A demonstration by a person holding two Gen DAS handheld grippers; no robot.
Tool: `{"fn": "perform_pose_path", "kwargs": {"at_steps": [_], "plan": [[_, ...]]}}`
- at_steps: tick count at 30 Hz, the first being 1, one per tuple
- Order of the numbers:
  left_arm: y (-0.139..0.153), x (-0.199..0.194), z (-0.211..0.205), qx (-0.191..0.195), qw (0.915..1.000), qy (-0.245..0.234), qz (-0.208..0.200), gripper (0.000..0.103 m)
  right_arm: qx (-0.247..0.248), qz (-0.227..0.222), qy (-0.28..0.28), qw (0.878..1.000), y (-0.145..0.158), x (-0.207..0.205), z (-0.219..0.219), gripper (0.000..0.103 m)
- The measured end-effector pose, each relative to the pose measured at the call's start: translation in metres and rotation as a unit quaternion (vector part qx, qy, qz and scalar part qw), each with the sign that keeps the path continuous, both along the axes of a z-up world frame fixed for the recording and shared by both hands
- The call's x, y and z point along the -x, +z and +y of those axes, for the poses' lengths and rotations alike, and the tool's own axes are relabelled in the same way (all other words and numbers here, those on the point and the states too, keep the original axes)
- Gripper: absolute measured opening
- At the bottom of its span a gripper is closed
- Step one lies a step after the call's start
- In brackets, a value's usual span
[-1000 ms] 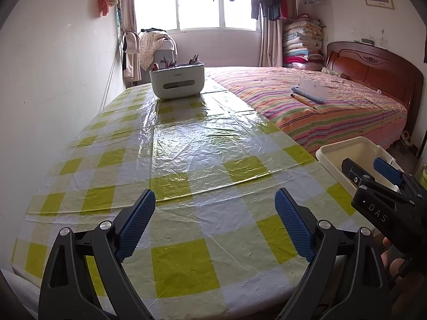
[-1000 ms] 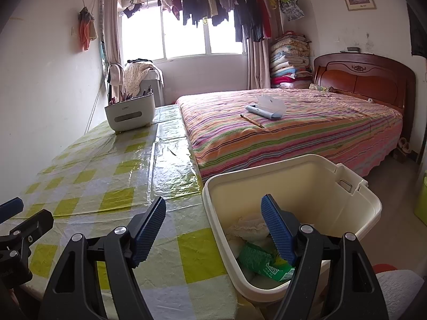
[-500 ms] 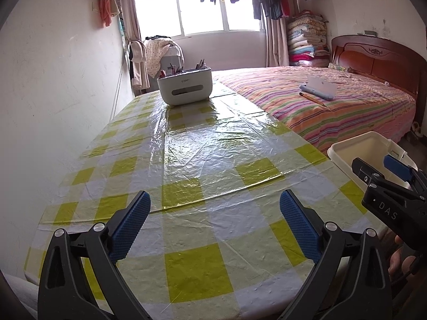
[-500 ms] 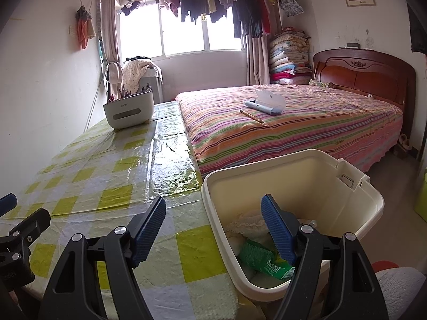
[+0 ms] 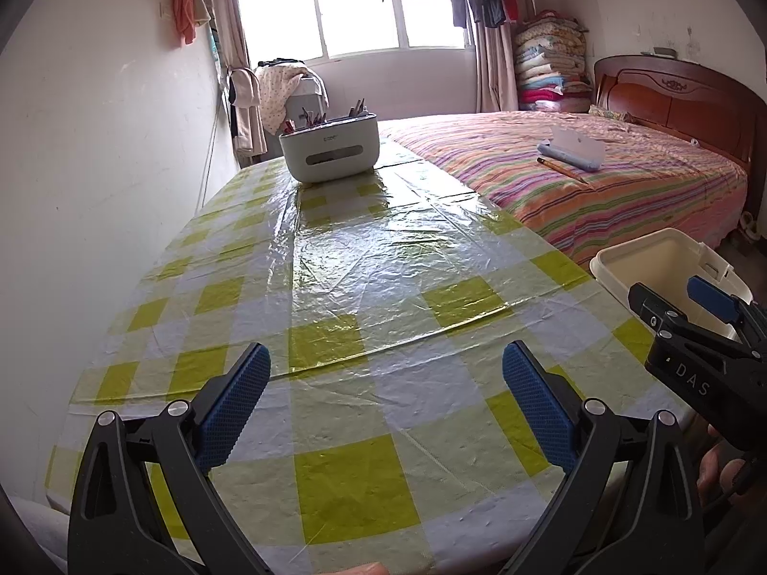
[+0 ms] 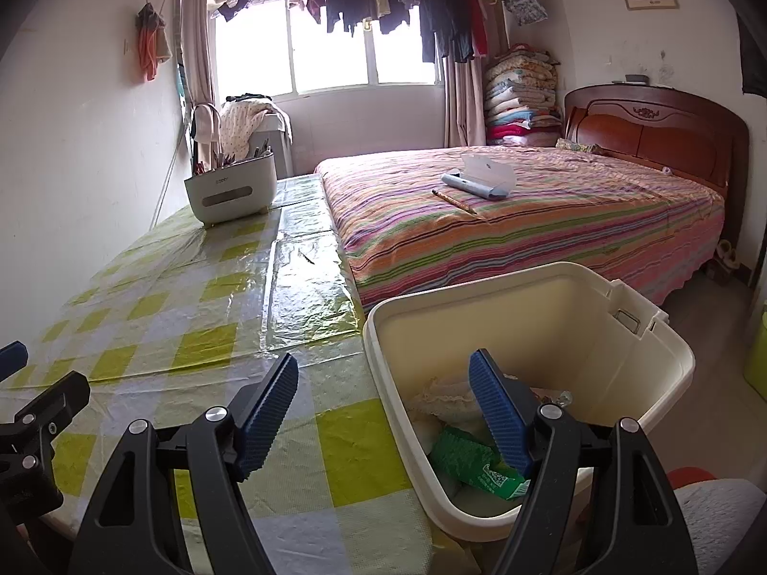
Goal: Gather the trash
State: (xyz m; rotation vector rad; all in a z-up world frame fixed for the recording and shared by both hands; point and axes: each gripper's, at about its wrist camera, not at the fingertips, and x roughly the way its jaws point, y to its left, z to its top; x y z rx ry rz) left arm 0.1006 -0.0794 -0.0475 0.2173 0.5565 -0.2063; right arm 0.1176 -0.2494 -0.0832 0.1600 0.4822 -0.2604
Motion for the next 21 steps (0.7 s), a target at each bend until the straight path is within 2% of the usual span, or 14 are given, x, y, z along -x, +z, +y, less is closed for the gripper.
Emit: {"fn": "perform_pose_path", "kwargs": {"at_steps": [6, 11, 16, 21], "plan": [[0.0005, -0.0007, 0.0010, 0.010, 0.9999, -0.008, 0.009, 0.096, 0.001, 0.003, 0.001, 1.000, -0.0015, -0.0008, 0.0012, 0.072], [0.0026, 0.0027, 0.0044, 0.016, 0.9998, -0.004, -0.006, 0.096, 0.001, 0.005, 0.001, 1.000, -0.0022, -0.0011, 0.0014, 0.072], [0.0024, 0.0077, -0.0016, -0.004, 0.9996, -0.008, -0.026, 0.096, 0.000, 0.003, 0.000, 1.000, -0.0025, -0.0010, 0.0006, 0.072], [0.0015, 0.0037, -0.0025, 0.003, 0.9998, -0.016, -0.007, 0.096, -0.002, 0.001, -0.001, 1.000, -0.0025, -0.0001, -0.0009, 0.072]]}}
